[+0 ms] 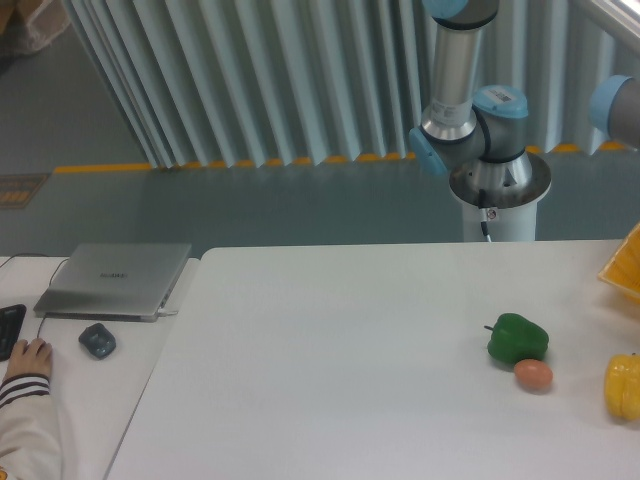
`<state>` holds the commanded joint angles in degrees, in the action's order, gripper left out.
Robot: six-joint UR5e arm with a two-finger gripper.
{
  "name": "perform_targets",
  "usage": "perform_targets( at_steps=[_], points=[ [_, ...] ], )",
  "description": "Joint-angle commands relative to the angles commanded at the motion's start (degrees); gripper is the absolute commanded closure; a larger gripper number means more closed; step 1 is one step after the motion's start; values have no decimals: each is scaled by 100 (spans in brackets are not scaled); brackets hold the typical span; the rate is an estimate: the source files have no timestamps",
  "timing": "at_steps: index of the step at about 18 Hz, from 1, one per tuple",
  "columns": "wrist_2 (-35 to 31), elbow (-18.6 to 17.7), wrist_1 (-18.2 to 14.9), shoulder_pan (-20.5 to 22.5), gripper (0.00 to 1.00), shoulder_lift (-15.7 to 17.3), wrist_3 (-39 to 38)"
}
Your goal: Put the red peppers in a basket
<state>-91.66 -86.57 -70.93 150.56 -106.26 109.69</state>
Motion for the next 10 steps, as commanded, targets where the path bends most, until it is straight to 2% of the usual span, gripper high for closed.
perform_targets(
  at_steps=[10],
  points=[
    [-10,0,9,-45,0,-35,0]
  ],
)
